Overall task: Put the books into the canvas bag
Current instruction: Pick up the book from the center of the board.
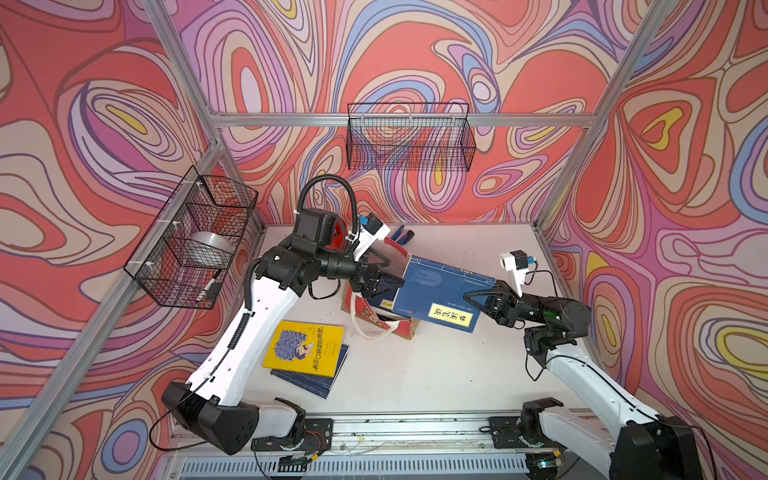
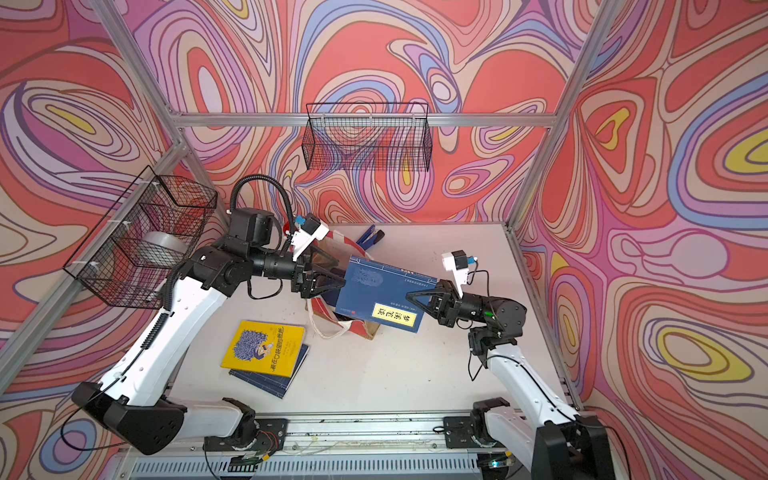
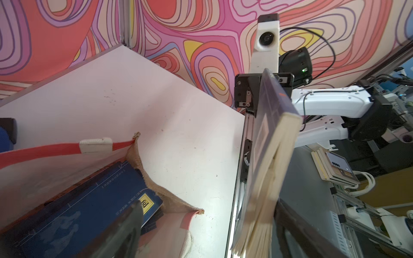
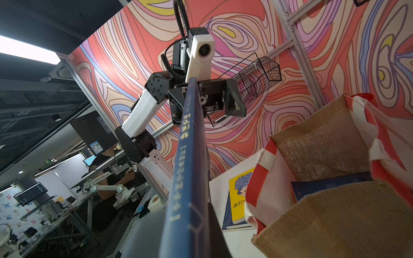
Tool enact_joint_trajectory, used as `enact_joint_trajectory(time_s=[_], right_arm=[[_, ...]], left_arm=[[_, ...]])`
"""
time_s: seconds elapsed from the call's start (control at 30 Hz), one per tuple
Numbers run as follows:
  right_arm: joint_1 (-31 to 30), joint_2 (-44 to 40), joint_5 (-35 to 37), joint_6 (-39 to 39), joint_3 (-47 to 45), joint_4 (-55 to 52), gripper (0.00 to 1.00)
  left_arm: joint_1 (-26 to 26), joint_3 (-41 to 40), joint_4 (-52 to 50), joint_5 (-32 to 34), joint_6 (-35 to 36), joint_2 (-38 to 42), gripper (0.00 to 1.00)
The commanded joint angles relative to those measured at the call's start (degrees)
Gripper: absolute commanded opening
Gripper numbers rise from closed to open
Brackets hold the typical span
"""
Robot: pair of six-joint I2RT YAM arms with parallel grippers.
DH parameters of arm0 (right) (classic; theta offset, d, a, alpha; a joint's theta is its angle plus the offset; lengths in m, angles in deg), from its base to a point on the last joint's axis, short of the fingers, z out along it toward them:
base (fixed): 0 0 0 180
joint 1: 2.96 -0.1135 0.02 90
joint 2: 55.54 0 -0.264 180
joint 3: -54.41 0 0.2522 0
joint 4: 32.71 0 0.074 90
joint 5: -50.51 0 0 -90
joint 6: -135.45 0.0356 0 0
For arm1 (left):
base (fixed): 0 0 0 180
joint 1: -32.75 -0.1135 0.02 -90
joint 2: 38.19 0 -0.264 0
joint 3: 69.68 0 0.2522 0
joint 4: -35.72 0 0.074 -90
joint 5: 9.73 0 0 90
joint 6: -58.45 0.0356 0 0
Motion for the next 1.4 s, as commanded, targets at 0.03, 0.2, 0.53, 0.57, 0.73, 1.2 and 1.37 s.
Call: enact_joint_trajectory(time_s=[0.03,0.2,0.53,0.57,0.73,1.2,1.37], right_arm=[[-0.22,3.02,0.78,9.17,1.75,15.04,0.0],[-0.25,4.15,0.3,8.71,2.42,15.14,0.0],[-3.03,6.19,0.12,8.99,4.94,15.14,0.0],[-3.15,6.49,0.35,8.9,4.98,15.18,0.0],[-3.21,6.32,3.64,4.31,5.35,9.12,0.0],[-11.26,1.95,29.96,-37.5,18.27,-64.64,0.78],[-12.27,4.18,35.42,-39.47,19.42,-71.0,0.8]], left_arm=[[-0.17,-0.25,3.43,-10.3,-0.91,-0.19,0.97],[-0.01,-1.61,5.4,-16.05,-2.12,0.26,0.98],[4.07,2.78,-1.04,-6.45,0.88,-4.43,0.9],[4.28,3.2,-1.57,-6.48,1.28,-4.6,0.8],[4.31,4.27,-6.3,0.43,4.67,-3.49,0.0],[-4.4,4.48,-10.59,29.81,8.77,3.78,0.0],[-5.5,2.2,-10.91,39.1,10.19,7.51,0.0]])
